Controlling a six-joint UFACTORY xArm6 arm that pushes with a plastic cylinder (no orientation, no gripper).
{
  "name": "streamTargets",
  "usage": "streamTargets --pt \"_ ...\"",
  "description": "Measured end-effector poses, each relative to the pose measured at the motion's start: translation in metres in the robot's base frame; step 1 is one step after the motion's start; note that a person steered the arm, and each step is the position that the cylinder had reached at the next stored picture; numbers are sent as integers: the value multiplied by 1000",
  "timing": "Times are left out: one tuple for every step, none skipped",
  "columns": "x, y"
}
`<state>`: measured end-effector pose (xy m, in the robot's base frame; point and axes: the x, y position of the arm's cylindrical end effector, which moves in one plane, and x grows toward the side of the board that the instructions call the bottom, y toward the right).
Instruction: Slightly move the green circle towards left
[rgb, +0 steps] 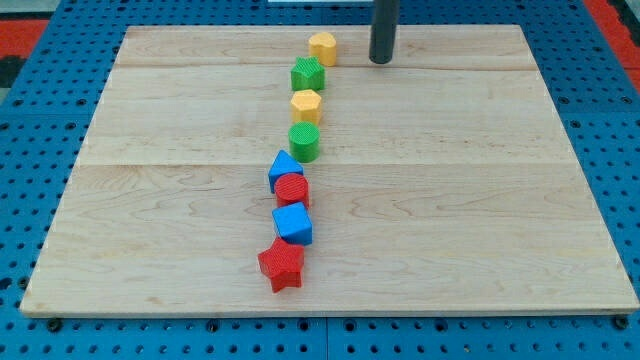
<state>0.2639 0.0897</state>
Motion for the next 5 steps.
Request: streamTargets --pt "53 45" --pt "121 70" --pt "156 74" --pt "166 74" --pt "166 73"
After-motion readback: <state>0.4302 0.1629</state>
